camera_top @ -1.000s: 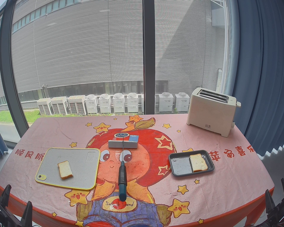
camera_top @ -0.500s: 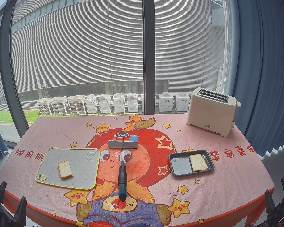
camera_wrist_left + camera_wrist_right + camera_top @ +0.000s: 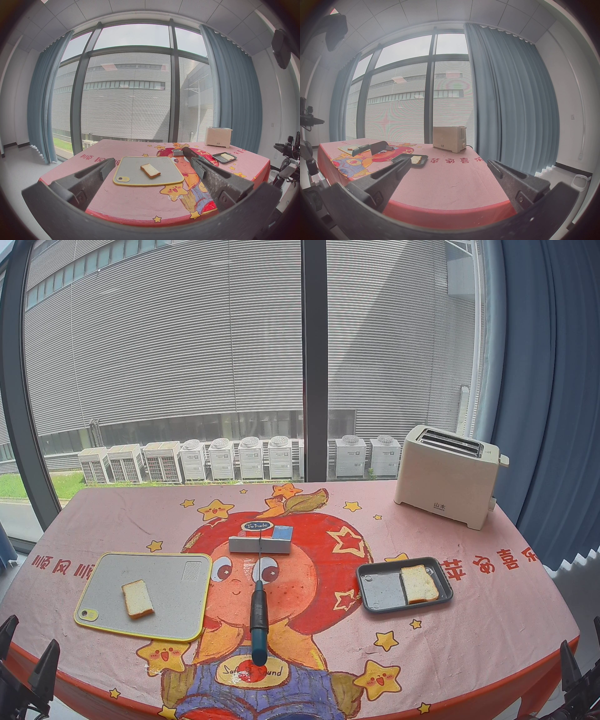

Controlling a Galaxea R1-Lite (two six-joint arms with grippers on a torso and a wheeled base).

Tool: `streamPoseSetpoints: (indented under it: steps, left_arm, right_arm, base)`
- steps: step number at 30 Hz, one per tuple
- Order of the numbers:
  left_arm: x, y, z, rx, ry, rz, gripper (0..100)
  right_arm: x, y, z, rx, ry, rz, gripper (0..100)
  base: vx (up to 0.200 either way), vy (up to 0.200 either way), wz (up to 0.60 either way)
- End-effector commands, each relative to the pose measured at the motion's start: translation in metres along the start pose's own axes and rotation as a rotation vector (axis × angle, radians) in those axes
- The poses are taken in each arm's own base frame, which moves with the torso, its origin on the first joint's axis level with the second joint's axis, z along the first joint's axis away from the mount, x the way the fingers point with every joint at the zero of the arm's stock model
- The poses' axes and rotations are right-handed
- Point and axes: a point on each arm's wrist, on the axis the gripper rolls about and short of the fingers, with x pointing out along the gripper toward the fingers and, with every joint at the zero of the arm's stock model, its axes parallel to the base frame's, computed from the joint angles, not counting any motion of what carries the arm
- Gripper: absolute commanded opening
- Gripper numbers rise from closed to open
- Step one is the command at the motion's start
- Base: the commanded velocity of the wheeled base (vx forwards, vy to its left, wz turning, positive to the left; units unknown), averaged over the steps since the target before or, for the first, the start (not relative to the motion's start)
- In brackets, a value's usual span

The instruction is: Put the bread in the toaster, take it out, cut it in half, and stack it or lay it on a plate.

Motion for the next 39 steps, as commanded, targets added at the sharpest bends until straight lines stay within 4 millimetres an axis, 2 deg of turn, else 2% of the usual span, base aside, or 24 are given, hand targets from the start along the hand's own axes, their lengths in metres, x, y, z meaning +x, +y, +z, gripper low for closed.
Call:
streamPoseSetpoints:
  steps: [1, 13, 26, 39]
  left_arm:
    - [0.008, 0.001, 0.002, -0.007, 0.055, 0.014, 100]
    - [0.028, 0.002, 0.008, -0.099, 0.176, 0.042, 100]
    - [0.048, 0.005, 0.003, -0.096, 0.328, 0.125, 100]
    - [0.057, 0.006, -0.003, -0.097, 0.498, 0.140, 100]
  right_arm:
    - [0.000, 0.000, -0.004, 0.001, 0.004, 0.000, 100]
    - [0.000, 0.000, -0.004, 0.000, 0.004, 0.000, 100]
    - [0.000, 0.000, -0.004, 0.000, 0.004, 0.001, 100]
    - [0.000, 0.000, -0.004, 0.001, 0.004, 0.001, 100]
  base:
    - [0.000, 0.000, 0.00]
    - [0.000, 0.000, 0.00]
    - [0.000, 0.000, 0.00]
    - [0.000, 0.000, 0.00]
